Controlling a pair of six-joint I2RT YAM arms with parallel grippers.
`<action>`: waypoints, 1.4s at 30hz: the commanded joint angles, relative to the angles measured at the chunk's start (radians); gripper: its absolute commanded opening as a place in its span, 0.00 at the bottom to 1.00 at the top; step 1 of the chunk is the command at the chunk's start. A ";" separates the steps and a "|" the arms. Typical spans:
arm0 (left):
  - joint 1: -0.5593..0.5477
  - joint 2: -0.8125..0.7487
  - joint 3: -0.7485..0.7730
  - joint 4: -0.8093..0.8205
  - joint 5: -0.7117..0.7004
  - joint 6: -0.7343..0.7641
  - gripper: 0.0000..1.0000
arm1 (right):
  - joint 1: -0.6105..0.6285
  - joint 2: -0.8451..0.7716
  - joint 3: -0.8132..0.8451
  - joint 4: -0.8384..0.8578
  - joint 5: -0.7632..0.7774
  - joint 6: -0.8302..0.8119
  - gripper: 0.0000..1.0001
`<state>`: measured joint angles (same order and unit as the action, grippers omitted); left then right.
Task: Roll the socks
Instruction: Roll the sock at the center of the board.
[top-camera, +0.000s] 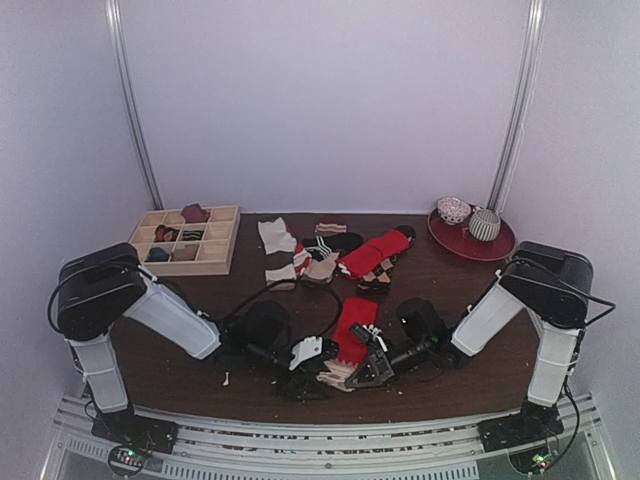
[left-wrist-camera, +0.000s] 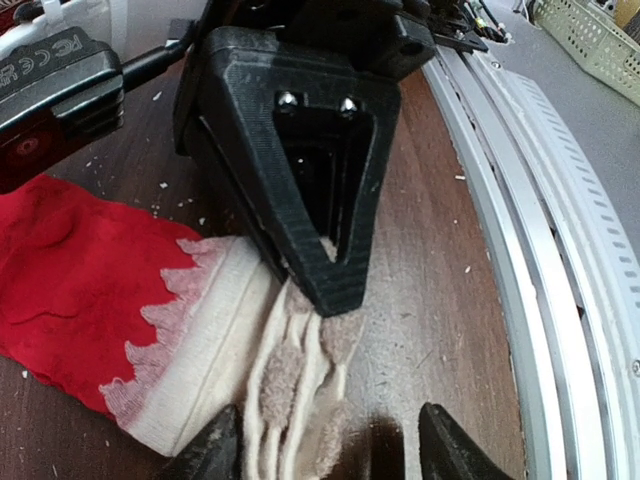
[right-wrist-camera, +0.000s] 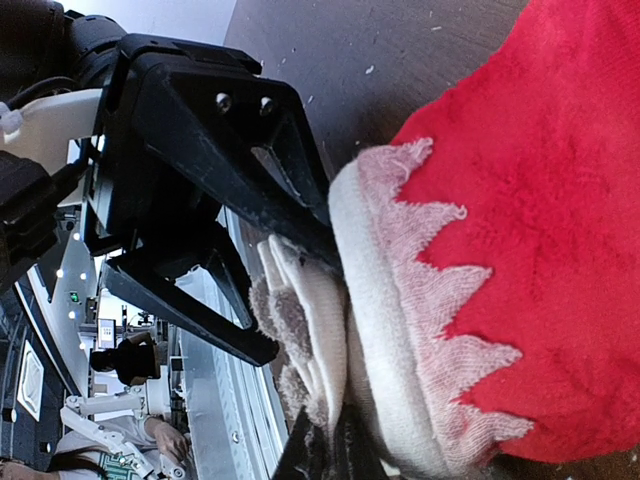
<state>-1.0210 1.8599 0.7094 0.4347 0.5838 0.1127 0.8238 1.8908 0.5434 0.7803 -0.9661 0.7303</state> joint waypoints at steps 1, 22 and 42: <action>-0.001 -0.013 -0.041 0.031 -0.017 -0.043 0.56 | -0.016 0.030 -0.035 -0.124 0.027 -0.028 0.03; 0.001 0.075 0.044 -0.216 -0.052 -0.363 0.00 | -0.014 -0.208 -0.039 -0.235 0.182 -0.268 0.17; 0.006 0.131 0.062 -0.363 0.006 -0.497 0.00 | 0.337 -0.424 -0.061 -0.326 0.839 -1.015 0.50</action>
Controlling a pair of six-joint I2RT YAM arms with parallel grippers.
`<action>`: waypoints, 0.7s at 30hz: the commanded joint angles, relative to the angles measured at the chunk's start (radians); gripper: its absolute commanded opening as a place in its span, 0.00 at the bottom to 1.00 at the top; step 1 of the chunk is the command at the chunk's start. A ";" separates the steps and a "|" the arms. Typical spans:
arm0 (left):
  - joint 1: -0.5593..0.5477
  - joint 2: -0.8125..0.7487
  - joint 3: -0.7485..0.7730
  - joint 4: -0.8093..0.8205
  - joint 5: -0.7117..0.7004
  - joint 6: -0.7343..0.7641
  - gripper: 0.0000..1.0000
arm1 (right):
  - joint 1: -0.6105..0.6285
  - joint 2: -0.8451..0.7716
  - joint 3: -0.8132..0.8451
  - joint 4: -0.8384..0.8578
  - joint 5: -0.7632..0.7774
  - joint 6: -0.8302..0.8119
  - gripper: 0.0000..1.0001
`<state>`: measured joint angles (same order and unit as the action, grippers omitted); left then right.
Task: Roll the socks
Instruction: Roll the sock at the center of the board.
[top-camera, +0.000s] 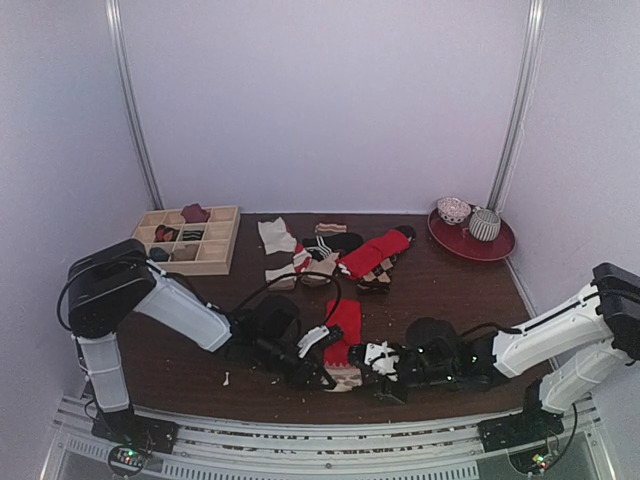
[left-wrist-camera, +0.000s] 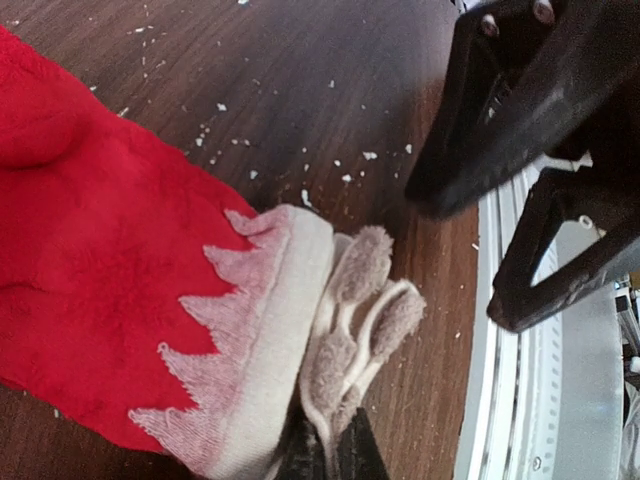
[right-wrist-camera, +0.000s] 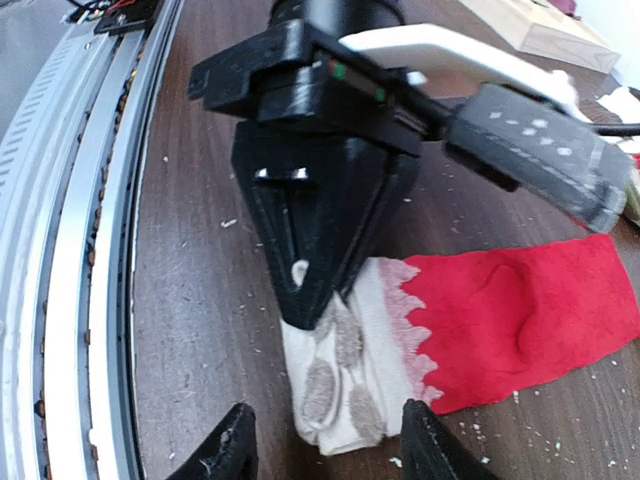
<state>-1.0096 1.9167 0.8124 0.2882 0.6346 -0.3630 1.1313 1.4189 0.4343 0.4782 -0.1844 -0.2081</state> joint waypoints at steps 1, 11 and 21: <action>-0.006 0.074 -0.040 -0.214 -0.046 -0.022 0.00 | 0.035 0.061 0.056 -0.024 0.050 -0.077 0.50; -0.006 0.084 -0.040 -0.219 -0.040 -0.007 0.00 | 0.057 0.192 0.106 -0.027 0.084 -0.055 0.48; -0.006 0.058 -0.043 -0.213 -0.038 0.021 0.00 | 0.048 0.280 0.158 -0.089 0.157 0.044 0.17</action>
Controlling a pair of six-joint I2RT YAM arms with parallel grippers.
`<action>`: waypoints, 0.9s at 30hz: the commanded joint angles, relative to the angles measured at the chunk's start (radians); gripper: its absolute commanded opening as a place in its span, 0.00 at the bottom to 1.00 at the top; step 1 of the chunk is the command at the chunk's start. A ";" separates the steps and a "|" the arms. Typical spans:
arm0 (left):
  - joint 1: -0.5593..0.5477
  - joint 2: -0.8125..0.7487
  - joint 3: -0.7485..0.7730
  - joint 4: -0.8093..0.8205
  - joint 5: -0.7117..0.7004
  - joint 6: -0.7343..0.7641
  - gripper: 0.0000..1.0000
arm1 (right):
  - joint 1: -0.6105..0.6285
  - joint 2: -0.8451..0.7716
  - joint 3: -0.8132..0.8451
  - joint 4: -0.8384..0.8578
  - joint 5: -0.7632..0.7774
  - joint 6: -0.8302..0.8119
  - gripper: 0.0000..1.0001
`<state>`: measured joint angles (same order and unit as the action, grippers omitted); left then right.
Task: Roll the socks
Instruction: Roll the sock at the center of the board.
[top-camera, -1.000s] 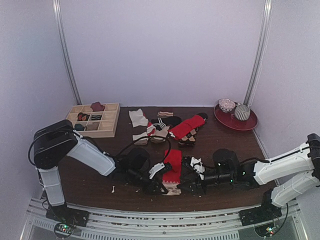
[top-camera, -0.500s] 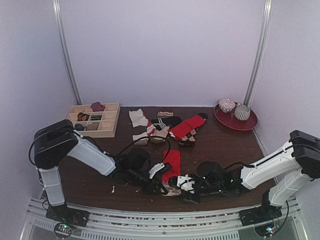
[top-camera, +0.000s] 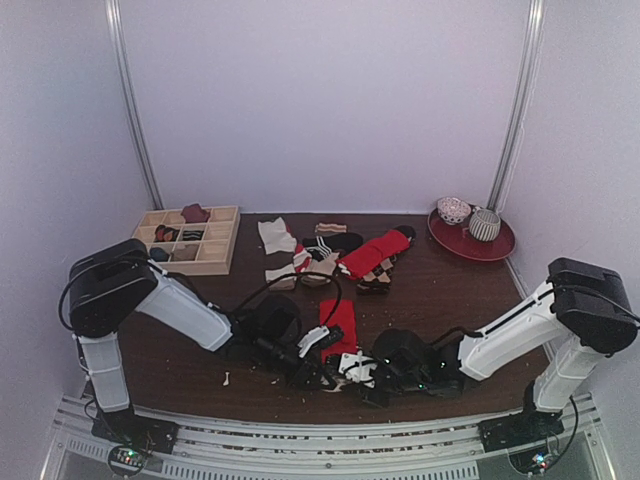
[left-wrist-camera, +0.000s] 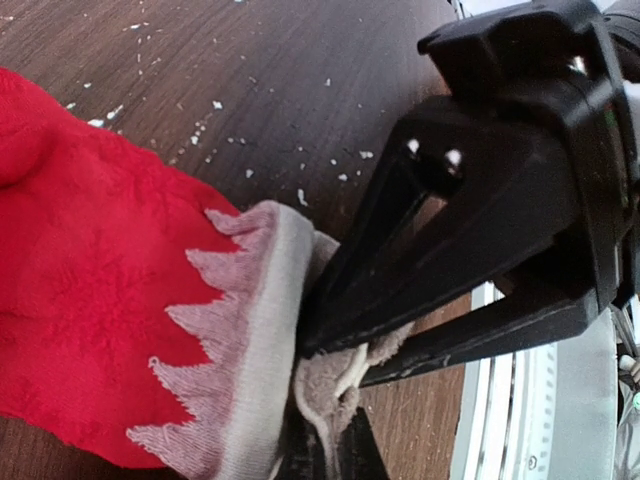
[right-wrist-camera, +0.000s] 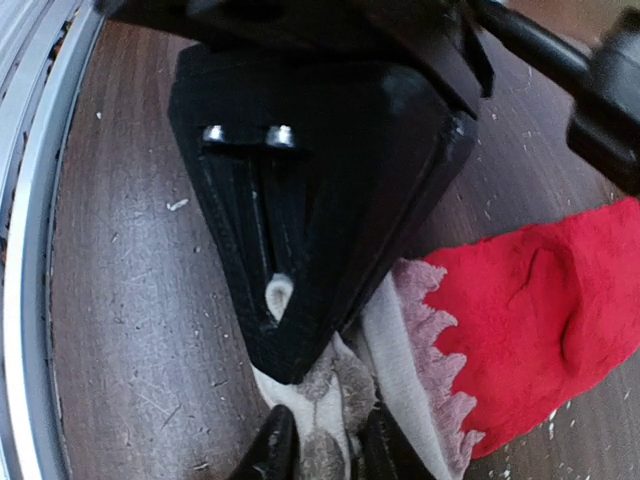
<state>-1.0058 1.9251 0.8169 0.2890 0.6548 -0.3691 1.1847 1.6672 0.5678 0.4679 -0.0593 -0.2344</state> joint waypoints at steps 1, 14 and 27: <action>-0.010 0.033 -0.047 -0.218 -0.076 0.042 0.00 | -0.011 0.032 0.027 -0.096 0.012 0.091 0.13; -0.021 -0.356 -0.143 -0.030 -0.380 0.240 0.45 | -0.192 0.112 -0.006 -0.144 -0.562 0.510 0.06; -0.122 -0.223 -0.225 0.381 -0.327 0.419 0.52 | -0.306 0.289 0.071 -0.238 -0.763 0.705 0.08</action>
<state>-1.1259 1.6432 0.5652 0.5423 0.3176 -0.0212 0.8795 1.8778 0.6624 0.5327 -0.8333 0.4351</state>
